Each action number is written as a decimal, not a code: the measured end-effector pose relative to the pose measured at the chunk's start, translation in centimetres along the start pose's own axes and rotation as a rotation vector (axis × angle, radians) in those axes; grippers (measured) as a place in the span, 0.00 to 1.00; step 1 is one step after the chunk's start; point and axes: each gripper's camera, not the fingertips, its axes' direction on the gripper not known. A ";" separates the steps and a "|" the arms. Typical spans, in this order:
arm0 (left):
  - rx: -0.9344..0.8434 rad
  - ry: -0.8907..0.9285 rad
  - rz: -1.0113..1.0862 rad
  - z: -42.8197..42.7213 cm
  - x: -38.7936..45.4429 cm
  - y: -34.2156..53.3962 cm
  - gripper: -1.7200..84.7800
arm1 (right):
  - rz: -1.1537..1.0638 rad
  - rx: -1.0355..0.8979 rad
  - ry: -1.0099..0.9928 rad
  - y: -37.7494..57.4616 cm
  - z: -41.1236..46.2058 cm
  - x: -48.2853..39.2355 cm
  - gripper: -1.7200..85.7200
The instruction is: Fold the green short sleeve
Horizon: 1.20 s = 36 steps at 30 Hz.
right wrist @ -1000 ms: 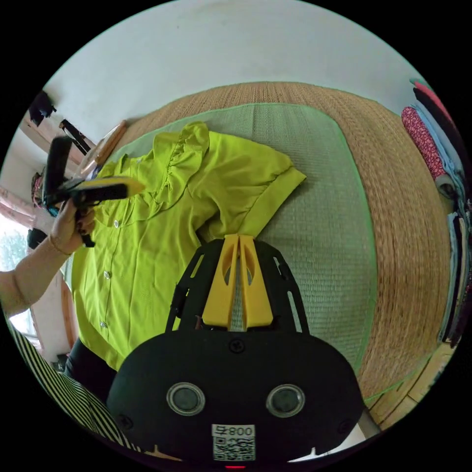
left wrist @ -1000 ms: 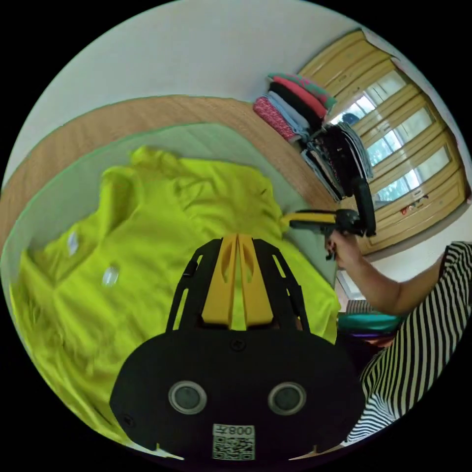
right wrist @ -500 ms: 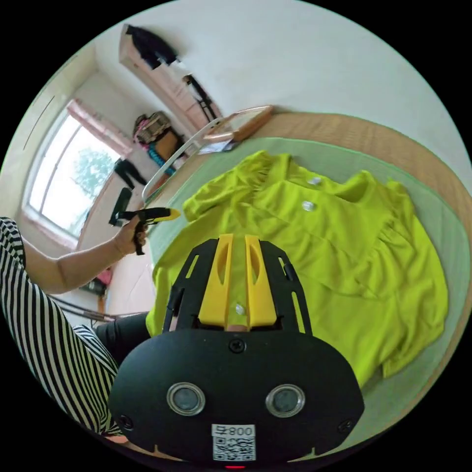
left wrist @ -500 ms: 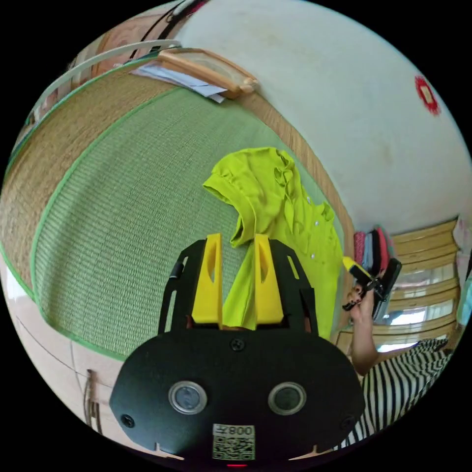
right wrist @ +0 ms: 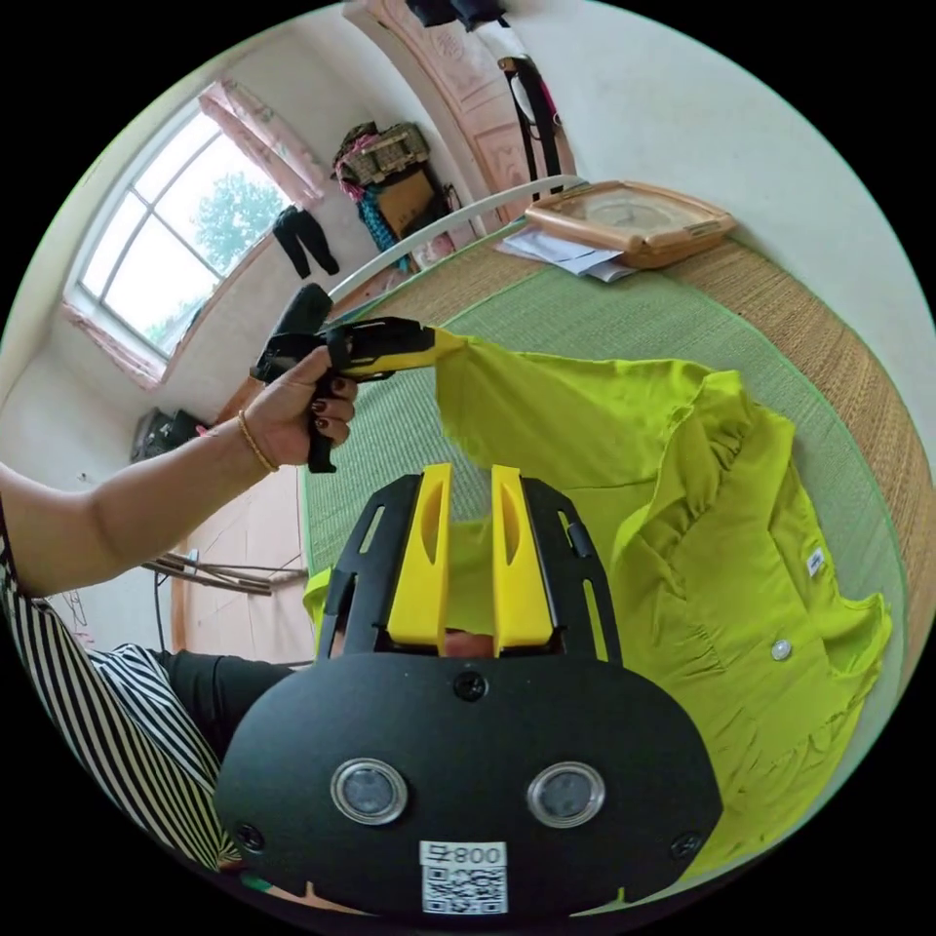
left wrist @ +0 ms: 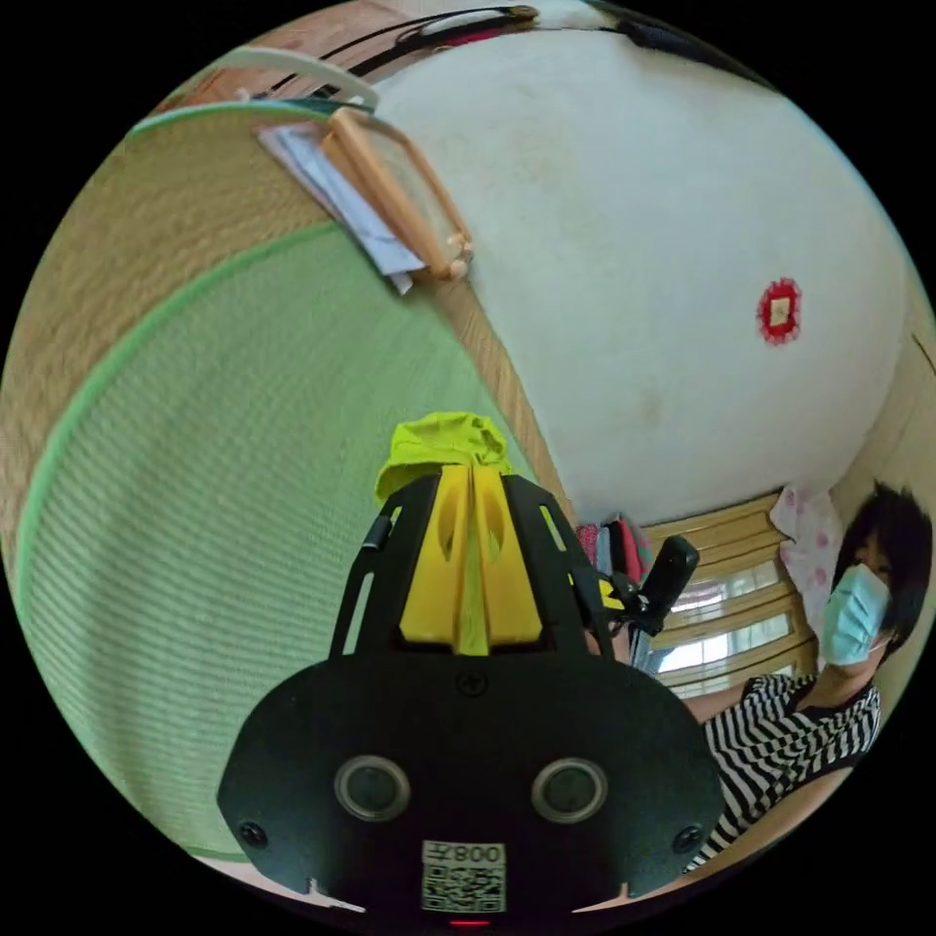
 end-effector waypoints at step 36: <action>-0.234 -0.432 0.264 1.8 5.4 10.1 0.02 | 0.034 -0.036 -0.085 -10.3 4.4 4.2 0.02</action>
